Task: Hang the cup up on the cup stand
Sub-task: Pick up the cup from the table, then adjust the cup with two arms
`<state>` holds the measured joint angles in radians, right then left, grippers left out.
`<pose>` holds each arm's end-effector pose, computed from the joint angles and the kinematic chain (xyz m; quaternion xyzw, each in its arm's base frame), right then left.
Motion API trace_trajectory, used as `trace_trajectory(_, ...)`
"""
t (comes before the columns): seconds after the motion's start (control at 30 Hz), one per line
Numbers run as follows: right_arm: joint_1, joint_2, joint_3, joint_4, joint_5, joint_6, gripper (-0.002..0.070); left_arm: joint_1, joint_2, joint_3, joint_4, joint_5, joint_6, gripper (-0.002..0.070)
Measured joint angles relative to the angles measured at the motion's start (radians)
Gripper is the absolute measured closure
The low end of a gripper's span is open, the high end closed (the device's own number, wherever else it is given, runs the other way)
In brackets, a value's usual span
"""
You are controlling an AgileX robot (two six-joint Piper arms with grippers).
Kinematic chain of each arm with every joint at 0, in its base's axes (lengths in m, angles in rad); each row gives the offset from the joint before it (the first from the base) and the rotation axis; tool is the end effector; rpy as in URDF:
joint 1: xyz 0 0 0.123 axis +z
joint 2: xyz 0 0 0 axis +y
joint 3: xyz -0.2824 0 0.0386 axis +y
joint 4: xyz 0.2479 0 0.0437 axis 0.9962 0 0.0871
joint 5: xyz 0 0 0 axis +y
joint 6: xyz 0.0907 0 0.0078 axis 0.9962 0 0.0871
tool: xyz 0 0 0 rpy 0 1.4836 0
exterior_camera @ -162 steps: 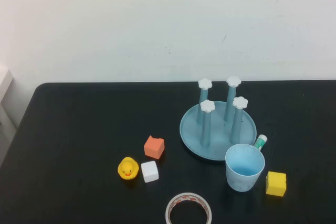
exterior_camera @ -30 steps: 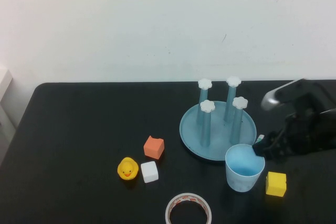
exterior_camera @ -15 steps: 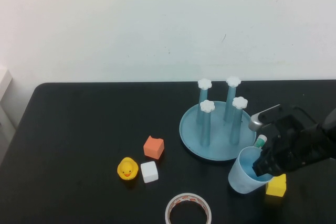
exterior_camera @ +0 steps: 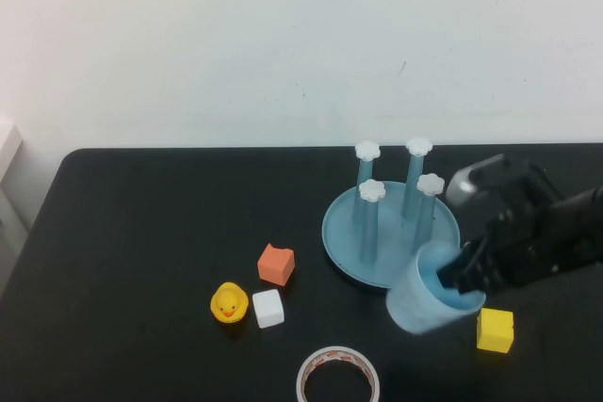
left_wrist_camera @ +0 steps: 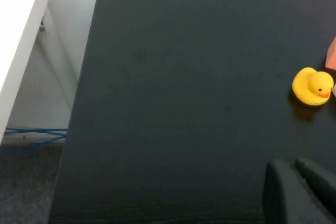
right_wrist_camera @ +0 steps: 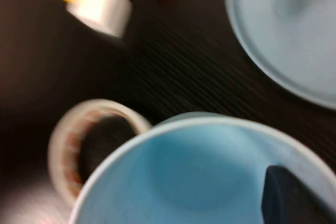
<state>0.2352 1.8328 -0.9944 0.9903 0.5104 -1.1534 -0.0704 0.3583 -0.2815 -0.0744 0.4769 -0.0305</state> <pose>0.3317 0.1178 0.1586 -0.2689 0.9074 0.2028 0.2514 0.0804 -0.0088 0.2418 -0.0022 0.8510 -0.0583 0.5219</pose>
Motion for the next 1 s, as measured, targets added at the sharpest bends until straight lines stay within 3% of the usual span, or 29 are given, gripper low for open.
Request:
trace_trajectory(0.17,0.0,-0.14,0.0,0.11,0.101,-0.013,0.0645,0.0,0.0,0.0,-0.052,-0.03,-0.024,0.0671)
trace_trajectory(0.27,0.013,-0.214,0.0,0.219,0.142,-0.099,0.0645,-0.002,0.004,0.0,-0.308,-0.132,-0.034,0.0599)
trace_trajectory(0.33,0.036,-0.258,0.0,0.294,0.152,-0.182,0.0645,-0.008,0.004,0.0,-0.529,-0.204,-0.025,0.0501)
trace_trajectory(0.47,0.112,-0.342,0.0,0.474,0.155,-0.417,0.0645,-0.008,0.004,0.0,-1.096,-0.277,-0.015,0.0165)
trace_trajectory(0.53,0.163,-0.375,0.0,0.585,0.14,-0.561,0.0645,-0.008,0.006,0.0,-1.396,-0.253,0.007,0.0058)
trace_trajectory(0.6,0.223,-0.395,0.0,0.653,0.106,-0.695,0.0645,-0.008,0.006,-0.002,-1.54,-0.231,0.031,0.002)
trace_trajectory(0.77,0.422,-0.402,-0.05,0.695,-0.041,-0.972,0.0645,-0.008,0.006,-0.01,-1.626,-0.196,-0.031,-0.001)
trace_trajectory(1.0,0.661,-0.337,-0.193,0.714,-0.272,-1.242,0.0645,-0.008,0.008,-0.01,-1.632,-0.089,-0.081,0.0042)
